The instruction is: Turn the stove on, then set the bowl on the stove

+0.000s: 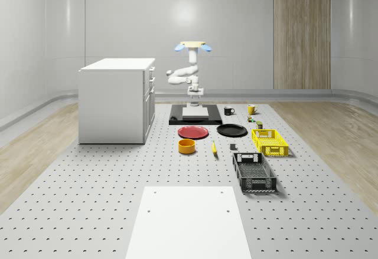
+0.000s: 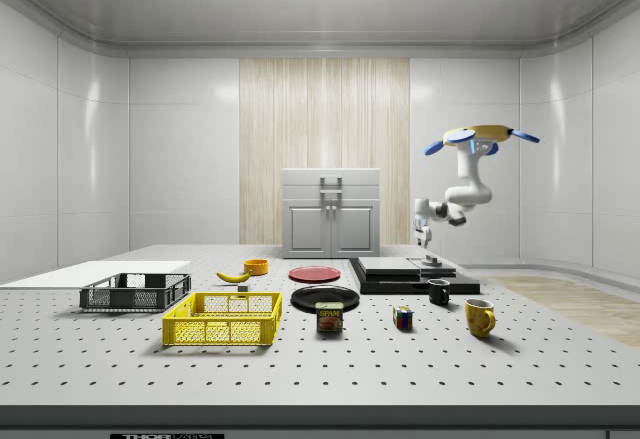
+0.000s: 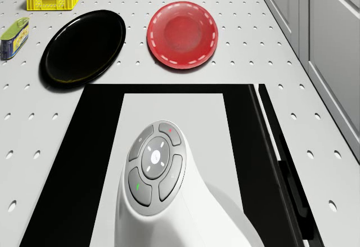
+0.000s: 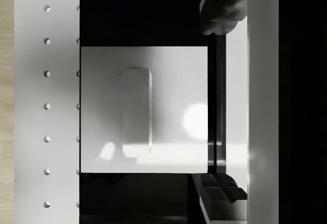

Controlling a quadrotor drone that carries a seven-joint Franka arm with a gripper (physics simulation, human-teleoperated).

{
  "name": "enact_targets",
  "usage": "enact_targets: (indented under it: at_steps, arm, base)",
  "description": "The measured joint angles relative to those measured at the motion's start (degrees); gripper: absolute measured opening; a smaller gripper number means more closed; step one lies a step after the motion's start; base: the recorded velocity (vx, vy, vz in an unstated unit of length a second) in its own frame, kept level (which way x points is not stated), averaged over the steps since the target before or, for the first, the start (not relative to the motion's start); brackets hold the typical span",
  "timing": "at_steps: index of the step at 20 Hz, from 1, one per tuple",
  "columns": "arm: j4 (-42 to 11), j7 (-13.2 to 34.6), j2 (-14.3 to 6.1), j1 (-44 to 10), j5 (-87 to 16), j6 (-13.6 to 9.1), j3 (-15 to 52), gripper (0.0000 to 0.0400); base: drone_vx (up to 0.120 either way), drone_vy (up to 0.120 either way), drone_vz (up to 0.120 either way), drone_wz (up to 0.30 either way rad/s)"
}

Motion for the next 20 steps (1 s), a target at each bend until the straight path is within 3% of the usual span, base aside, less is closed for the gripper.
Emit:
enact_targets:
  at_steps: [2, 20]
  arm:
    - [-0.02, 0.10, -0.16, -0.10, 0.24, 0.10, 0.22, 0.0400]
    - [0.06, 0.78, -1.73, -0.87, 1.35, 1.50, 1.01, 0.0400]
  base:
    - [0.060, -0.100, 0.000, 0.000]
    - [0.120, 0.000, 0.000, 0.000]
